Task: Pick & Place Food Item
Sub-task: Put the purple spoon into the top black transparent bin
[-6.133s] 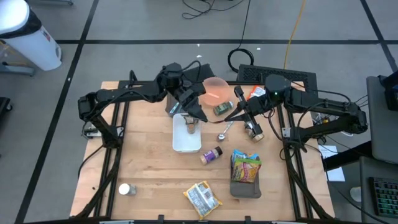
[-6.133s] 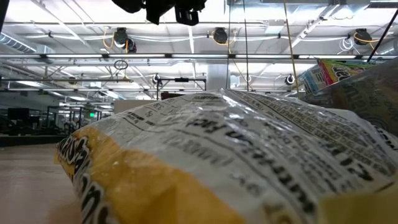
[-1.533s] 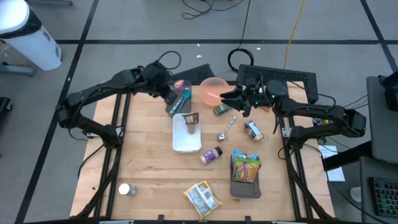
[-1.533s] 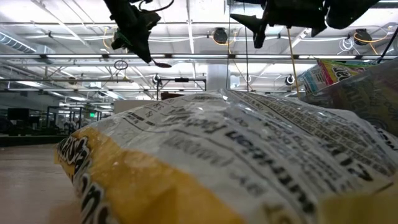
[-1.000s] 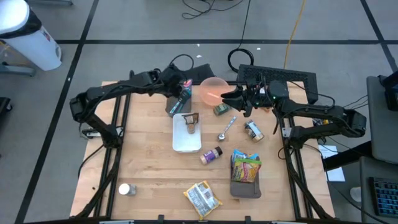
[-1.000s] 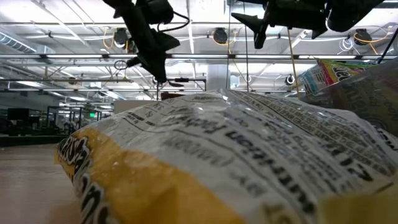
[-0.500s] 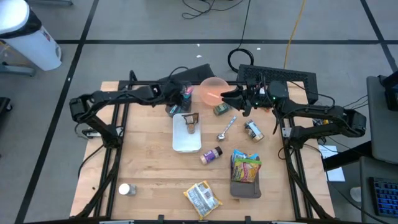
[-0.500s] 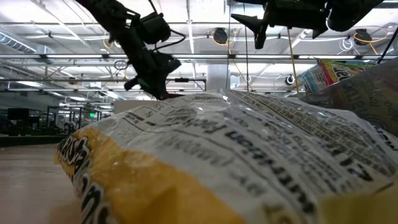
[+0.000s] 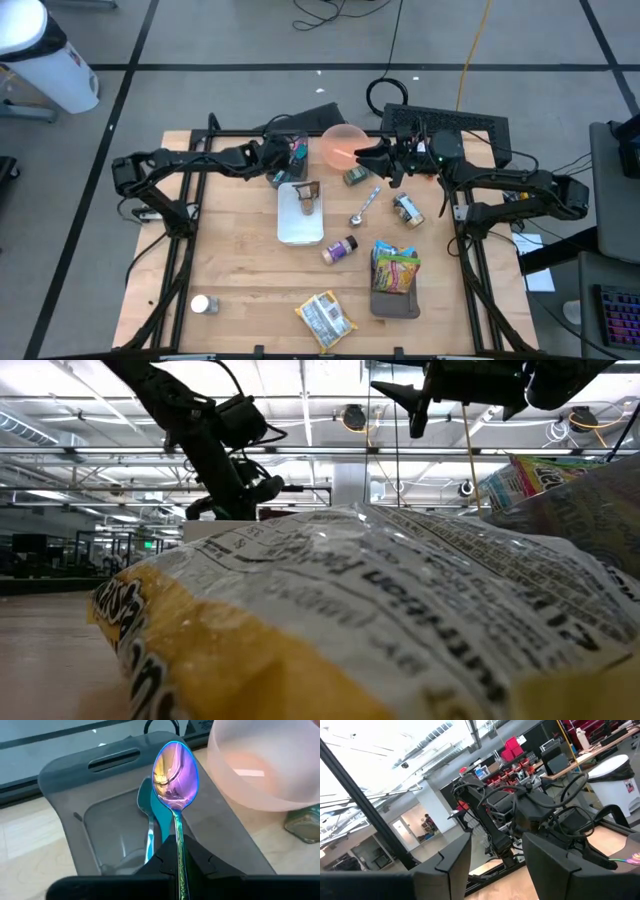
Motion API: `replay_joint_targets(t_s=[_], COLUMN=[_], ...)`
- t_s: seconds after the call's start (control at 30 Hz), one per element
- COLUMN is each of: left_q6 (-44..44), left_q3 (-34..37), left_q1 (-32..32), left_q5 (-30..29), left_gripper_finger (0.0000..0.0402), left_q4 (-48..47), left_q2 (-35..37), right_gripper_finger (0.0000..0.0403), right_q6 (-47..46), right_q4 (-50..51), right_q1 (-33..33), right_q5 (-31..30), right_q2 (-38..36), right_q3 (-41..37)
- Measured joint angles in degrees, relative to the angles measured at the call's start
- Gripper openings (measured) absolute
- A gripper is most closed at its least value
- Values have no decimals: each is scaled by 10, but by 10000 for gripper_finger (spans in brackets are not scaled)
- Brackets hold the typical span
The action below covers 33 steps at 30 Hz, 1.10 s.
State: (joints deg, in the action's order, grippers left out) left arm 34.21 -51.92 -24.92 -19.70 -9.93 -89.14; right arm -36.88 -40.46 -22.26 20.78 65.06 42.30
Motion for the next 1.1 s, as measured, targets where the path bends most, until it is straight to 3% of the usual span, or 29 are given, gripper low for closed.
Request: replay_joint_targets(t_s=[0.37,1.1], left_q6=[-22,-6], left_q3=[18,18], left_q1=[-25,-26], left_q5=[21,62], left_gripper_finger=[8,8], left_q4=[45,74], left_q2=[-2,-93], right_gripper_finger=[169,169], right_q6=[1,11], right_q4=[0,8], right_q1=[0,0], right_q5=[-10,-15], right_q2=[0,0], right_q3=[0,0])
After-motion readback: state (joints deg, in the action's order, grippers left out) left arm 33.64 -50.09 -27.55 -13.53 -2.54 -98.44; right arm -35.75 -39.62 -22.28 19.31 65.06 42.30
